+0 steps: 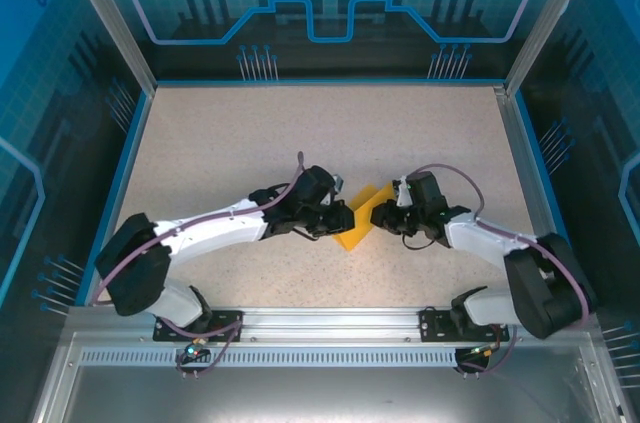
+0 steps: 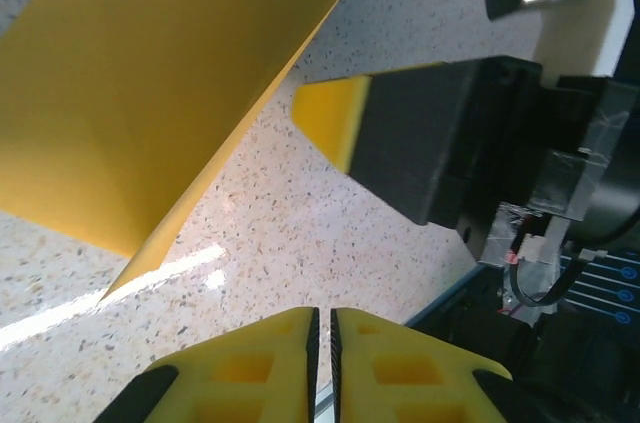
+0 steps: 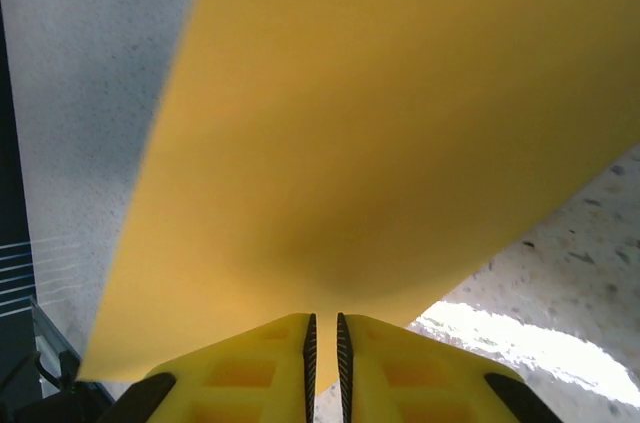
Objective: Fold a paper plane with a square sheet of paper (pick it up from the middle)
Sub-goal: First fold in half a square sheet of paper at the center of the table.
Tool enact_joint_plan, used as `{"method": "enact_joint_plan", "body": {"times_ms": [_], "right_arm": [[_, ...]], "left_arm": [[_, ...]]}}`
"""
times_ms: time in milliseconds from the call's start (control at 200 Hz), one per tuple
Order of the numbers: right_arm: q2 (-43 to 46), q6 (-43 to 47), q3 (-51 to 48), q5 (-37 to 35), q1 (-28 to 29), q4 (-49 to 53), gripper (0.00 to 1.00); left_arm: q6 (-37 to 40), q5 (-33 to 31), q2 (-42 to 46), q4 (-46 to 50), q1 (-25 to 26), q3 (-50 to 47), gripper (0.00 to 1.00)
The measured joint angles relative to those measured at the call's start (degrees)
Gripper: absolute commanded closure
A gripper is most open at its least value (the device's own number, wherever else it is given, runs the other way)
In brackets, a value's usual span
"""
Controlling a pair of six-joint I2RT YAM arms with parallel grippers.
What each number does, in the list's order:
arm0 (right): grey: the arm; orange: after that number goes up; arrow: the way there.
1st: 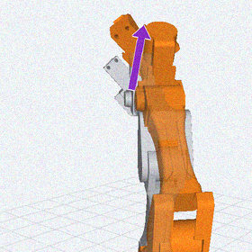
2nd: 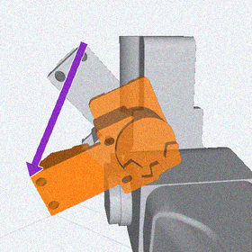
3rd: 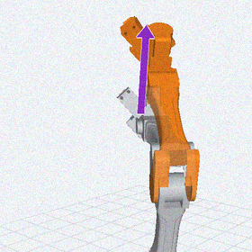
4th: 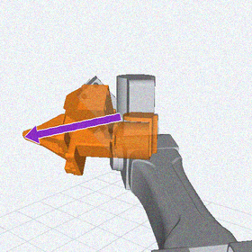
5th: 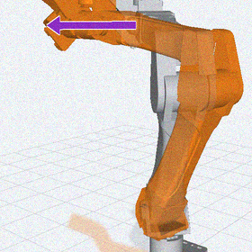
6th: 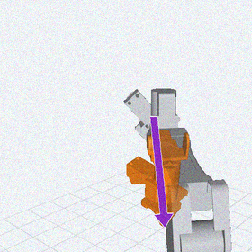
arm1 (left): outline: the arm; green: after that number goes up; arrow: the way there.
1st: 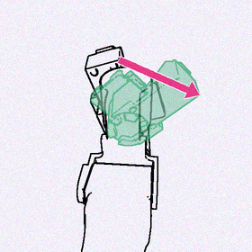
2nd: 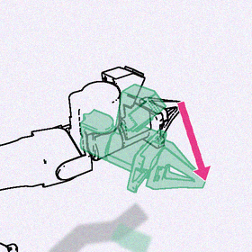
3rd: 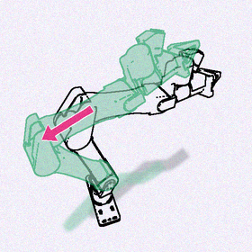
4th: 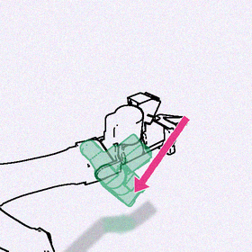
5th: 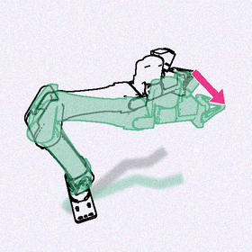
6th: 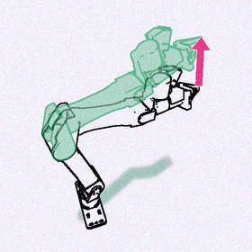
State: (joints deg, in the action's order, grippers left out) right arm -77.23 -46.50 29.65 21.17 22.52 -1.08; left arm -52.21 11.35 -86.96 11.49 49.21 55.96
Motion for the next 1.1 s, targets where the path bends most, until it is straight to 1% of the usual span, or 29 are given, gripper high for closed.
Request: {"method": "enact_joint_plan", "body": {"times_ms": [145,295,580,935,1101], "right_arm": [[-8.2,-0.4,2.4,1.8,1.9,-3.5,0.88],[-11.6,-0.6,2.9,2.0,2.2,-5.7,0.88],[-12.5,-0.5,2.9,2.1,2.2,-6.0,0.9],[-13.2,-0.3,2.9,2.3,2.1,-6.3,0.92],[-11.6,0.1,2.0,2.8,1.9,-6.3,0.92]], "left_arm": [[0.1,0.0,-6.4,1.2,0.8,3.2,0.88],[0.6,-0.9,-11.1,3.3,0.9,4.7,0.89],[1.3,-2.2,-17.5,3.3,0.9,6.4,0.92],[1.3,-3.4,-20.2,2.4,0.9,6.6,0.95],[1.1,-3.7,-20.9,2.6,0.9,6.6,0.95]]}}
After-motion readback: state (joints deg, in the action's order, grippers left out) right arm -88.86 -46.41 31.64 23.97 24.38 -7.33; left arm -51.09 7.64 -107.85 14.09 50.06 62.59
